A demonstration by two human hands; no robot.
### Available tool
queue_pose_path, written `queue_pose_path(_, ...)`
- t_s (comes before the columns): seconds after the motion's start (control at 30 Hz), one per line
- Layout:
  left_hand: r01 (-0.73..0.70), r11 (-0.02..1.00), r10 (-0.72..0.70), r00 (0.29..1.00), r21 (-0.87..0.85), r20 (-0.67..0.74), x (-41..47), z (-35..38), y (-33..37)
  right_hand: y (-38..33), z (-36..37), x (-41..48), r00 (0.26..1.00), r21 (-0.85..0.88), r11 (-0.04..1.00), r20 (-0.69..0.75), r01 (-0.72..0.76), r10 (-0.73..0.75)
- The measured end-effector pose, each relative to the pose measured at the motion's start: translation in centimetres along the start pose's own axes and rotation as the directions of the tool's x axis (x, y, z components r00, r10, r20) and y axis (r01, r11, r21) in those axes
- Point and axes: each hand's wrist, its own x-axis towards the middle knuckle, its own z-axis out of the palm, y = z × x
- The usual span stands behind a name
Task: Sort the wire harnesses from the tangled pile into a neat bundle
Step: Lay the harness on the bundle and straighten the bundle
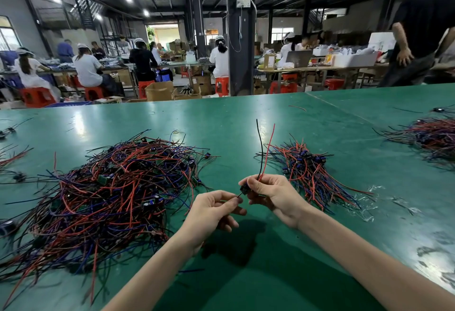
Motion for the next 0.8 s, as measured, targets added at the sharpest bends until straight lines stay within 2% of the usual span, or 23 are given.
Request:
queue_pose_path(0.17,0.001,0.997,-0.001,1.000,0.075,0.006,0.3,-0.5,-0.3,-0.6,-0.9,0.4,0.998,0.022,0.999,-0.066,0.025,-0.023)
queue_pose_path(0.27,-0.036,0.979,0.038,0.999,0.202,-0.009,0.4,-0.7,-0.4,-0.7,-1.3,0.5,0.996,0.023,0.999,-0.086,0.029,-0.027)
queue_pose_path(0.37,-0.121,0.883,0.151,0.988,0.454,-0.031,0.4,-1.0,-0.7,-0.5,-1.4,0.7,0.995,0.005,0.999,-0.095,0.039,-0.038)
queue_pose_path(0.5,-0.171,0.818,0.202,0.979,0.549,0.003,0.4,-0.8,-0.9,-0.5,-1.7,0.8,0.990,0.005,0.998,-0.132,0.057,-0.056)
queue_pose_path(0.6,-0.223,0.699,0.256,0.965,0.679,0.054,0.3,-0.8,-1.4,-0.6,-2.1,1.0,0.985,0.010,0.998,-0.162,0.061,-0.059)
queue_pose_path(0.8,-0.232,0.669,0.271,0.961,0.706,0.059,0.3,-1.2,-1.3,-0.5,-2.2,1.0,0.982,0.001,0.998,-0.178,0.059,-0.058)
